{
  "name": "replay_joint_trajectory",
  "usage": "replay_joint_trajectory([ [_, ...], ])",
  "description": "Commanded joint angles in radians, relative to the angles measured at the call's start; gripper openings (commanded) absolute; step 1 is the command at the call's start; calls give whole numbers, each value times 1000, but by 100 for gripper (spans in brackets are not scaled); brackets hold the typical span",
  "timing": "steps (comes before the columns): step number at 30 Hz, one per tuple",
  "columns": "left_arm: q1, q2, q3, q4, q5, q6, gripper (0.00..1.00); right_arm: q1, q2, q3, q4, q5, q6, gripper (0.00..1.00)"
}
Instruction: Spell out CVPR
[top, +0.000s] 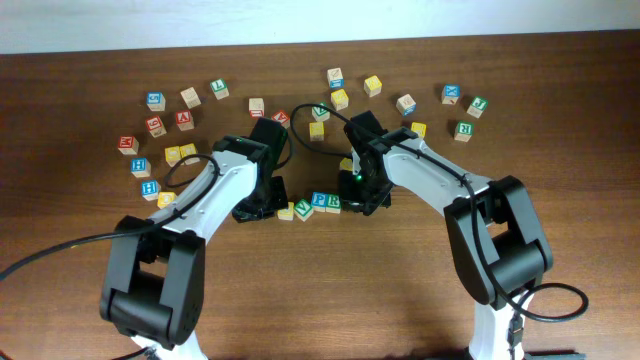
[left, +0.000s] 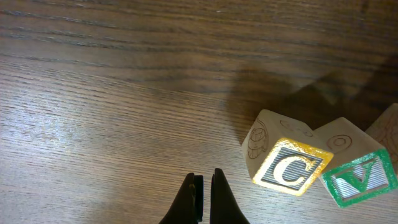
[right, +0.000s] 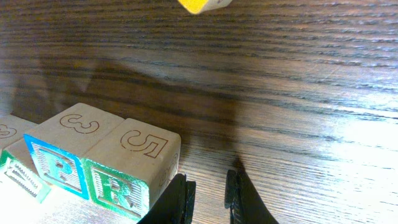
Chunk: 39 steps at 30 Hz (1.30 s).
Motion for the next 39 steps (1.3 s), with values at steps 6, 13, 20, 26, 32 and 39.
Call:
replay_joint_trajectory([
  [6, -14, 22, -25, 15, -2, -12, 0, -31, 2, 4, -129, 19, -63, 4],
  [13, 57, 22, -25, 19, -24, -42, 0, 11, -3, 18, -341, -98, -166, 4],
  [20, 251, 22, -25, 12, 24, -48, 0, 130, -54, 18, -139, -60, -39, 4],
  [26, 260, 22, -25, 13, 20, -48, 0, 227, -48, 18, 9, 3, -35, 4],
  [32, 260, 22, -25, 13, 6, -48, 0, 250, -47, 18, 58, 66, -6, 4],
  [39, 328, 22, -25, 10, -1, -48, 0, 261, -46, 18, 91, 72, -5, 4],
])
